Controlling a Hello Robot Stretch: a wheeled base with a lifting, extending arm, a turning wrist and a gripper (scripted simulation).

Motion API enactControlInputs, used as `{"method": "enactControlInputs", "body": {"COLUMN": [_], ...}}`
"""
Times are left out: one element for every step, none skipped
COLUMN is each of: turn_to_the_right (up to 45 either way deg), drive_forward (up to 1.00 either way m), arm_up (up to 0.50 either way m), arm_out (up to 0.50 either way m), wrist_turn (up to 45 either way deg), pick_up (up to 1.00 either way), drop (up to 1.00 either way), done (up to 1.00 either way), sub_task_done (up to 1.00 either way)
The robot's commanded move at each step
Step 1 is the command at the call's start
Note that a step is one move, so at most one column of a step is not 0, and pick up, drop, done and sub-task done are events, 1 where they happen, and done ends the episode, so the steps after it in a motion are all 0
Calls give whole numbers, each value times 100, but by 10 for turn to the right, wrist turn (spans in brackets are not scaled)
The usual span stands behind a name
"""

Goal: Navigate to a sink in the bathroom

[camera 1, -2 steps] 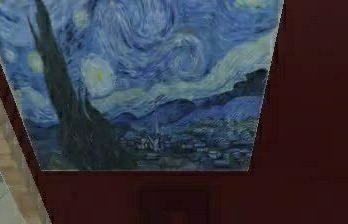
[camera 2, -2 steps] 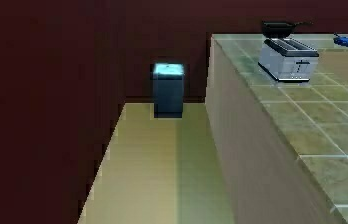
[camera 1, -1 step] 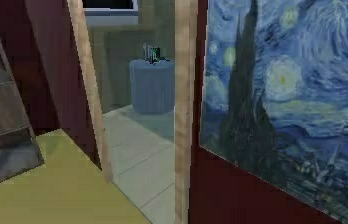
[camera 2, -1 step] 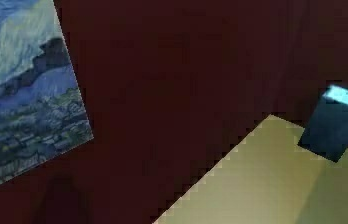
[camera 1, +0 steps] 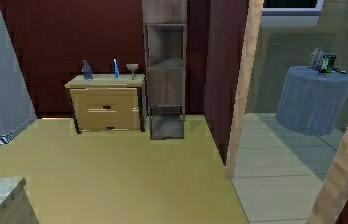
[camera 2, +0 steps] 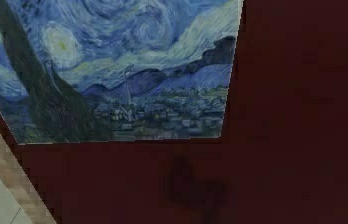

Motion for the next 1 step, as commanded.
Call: {"method": "enactControlInputs", "body": {"turn_to_the_right": [-30], "drive_forward": [0], "arm_up": [0], "arm_out": [0], "wrist_turn": [0], "pick_up": [0], "drop": [0], "done": [0], "sub_task_done": [0]}}
